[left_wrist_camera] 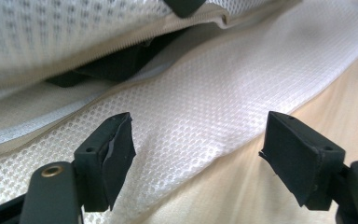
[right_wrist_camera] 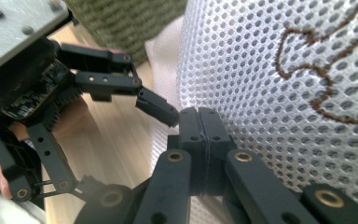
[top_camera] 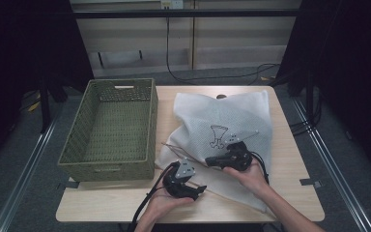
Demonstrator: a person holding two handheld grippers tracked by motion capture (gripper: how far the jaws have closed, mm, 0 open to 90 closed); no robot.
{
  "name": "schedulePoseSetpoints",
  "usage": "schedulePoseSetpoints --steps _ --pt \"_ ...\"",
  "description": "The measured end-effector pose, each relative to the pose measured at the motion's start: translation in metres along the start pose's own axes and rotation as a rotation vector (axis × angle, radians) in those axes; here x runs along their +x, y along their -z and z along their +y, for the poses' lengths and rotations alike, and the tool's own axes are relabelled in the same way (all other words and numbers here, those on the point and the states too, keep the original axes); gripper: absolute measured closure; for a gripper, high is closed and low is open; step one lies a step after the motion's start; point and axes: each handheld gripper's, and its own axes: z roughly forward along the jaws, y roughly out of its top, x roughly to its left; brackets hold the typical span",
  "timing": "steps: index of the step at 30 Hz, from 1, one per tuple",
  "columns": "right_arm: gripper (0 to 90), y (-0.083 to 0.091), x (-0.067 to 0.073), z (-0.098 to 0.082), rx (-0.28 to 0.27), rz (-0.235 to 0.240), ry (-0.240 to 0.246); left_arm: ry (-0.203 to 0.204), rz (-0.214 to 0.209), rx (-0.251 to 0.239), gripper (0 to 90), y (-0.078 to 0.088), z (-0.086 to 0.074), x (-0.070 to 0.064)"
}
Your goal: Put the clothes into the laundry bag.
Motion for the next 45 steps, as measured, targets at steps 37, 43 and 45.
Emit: schedulePoseSetpoints --steps 37,43,45 --pt "90.0 -0.020 -0.035 0.009 0.012 -0.079 0.000 -0.137 -0.216 -0.114 84.4 -0.034 0.050 -0.070" --pt "90.0 -0.016 -0.031 0.008 0.015 -0.086 0.007 -0.030 -0.207 -0.175 60.6 -0.009 0.030 -0.043" --pt "90.0 -0.018 -0.032 0.008 0.017 -0.086 0.006 -0.019 -0.200 -0.184 53.8 0.001 0.028 -0.037"
